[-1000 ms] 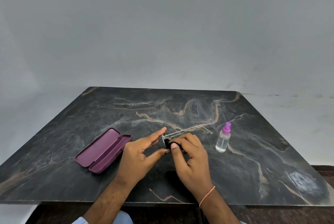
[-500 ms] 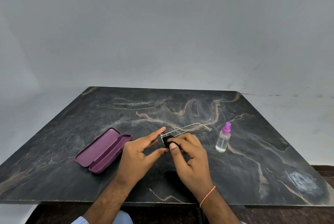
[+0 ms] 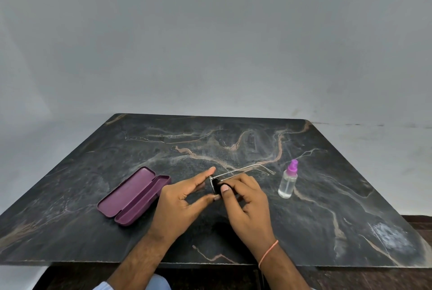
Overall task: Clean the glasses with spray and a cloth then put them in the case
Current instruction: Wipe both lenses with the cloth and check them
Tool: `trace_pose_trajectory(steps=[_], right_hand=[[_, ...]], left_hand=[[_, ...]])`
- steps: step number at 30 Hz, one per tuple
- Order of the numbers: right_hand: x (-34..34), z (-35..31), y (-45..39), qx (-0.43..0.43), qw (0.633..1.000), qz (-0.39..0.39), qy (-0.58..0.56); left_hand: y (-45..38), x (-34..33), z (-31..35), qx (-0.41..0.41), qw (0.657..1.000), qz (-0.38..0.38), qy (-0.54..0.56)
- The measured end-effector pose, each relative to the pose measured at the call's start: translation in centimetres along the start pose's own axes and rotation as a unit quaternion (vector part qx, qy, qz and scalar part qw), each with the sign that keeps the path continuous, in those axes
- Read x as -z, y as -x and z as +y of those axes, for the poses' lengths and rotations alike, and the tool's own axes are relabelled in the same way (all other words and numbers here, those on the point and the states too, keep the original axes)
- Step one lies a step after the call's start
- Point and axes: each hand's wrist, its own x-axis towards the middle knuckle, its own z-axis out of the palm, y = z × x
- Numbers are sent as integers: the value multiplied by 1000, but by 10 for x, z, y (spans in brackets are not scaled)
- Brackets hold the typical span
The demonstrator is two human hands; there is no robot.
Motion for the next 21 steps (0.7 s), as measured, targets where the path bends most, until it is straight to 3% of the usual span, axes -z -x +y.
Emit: trace_pose_trajectory(steps=[4,8,11,16,21], right_hand=[[3,0,-3,-47,993,6,-105],[9,5,-8,-103,982,100,-120],[17,6,-12,-91,987,130,-18],[28,11,-12,-19,973,78,216],[21,11,-7,18,959,35,279]], left_hand=[[-1,-2,1,6,1000,-10,18],[-3,-1,2,30,998,11,46],[-4,0,3,51,994,19,91],[-5,2,2,80,986,42,139],[-4,4,8,102,975,53,190]])
